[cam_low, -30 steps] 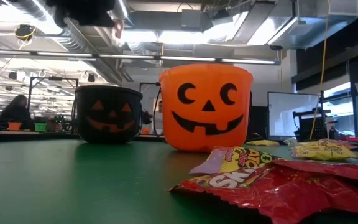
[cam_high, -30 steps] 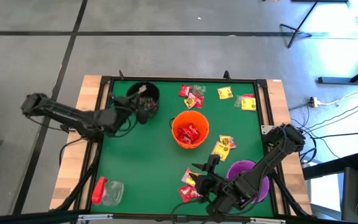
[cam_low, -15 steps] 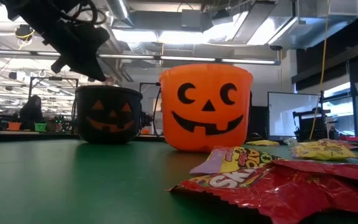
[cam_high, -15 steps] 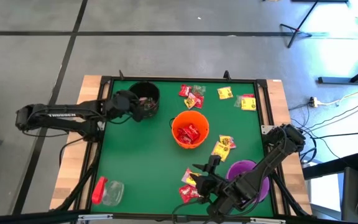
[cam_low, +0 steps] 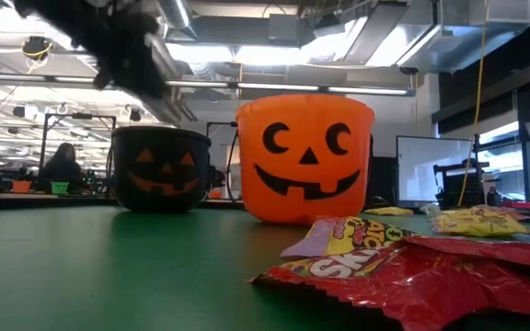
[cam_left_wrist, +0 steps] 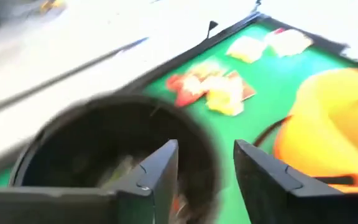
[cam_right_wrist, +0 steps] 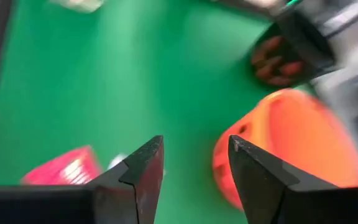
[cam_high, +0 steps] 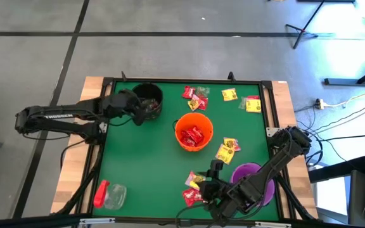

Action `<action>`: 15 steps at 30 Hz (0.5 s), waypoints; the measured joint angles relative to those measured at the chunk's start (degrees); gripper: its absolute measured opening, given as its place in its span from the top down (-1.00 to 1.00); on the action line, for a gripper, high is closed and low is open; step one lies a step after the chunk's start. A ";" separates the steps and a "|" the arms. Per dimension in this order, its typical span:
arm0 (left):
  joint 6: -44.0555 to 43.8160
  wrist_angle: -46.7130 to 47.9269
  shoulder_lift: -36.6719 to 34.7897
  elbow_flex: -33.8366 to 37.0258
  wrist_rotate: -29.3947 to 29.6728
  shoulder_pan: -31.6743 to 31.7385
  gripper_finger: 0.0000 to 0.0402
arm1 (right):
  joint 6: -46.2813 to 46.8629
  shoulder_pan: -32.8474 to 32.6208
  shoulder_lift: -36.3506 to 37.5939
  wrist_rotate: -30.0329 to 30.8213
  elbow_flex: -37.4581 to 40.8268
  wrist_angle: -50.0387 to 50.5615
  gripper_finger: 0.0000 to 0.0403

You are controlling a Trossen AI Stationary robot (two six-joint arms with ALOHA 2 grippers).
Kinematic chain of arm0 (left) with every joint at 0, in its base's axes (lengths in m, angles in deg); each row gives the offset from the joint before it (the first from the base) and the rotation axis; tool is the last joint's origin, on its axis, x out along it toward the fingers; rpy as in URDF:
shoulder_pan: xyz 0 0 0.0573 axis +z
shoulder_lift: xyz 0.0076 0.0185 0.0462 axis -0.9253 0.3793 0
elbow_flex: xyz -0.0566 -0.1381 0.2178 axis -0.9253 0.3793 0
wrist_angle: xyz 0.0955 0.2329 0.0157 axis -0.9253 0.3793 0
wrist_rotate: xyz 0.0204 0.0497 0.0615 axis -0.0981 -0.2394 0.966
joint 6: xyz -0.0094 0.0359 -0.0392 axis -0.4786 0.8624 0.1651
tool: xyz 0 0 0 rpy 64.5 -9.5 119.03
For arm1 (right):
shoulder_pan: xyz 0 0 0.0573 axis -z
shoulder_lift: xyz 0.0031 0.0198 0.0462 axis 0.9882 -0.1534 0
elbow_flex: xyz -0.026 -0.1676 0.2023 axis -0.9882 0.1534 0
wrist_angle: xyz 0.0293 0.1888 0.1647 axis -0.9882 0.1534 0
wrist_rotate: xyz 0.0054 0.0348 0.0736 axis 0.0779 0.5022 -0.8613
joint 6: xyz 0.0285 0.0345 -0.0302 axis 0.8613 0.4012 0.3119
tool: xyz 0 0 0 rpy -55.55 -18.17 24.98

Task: Sort candy
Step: Put the red candy into the orange bin

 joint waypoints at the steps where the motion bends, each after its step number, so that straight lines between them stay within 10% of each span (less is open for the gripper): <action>1: 1.85 -0.08 -0.30 -1.62 -0.74 -0.79 0.25 | 0.00 0.00 -0.11 -3.17 0.01 0.19 0.11; 15: 7.87 -8.22 -0.41 -11.80 -2.24 -27.32 0.23 | 1.49 0.07 -9.98 -28.42 -0.01 -1.65 0.11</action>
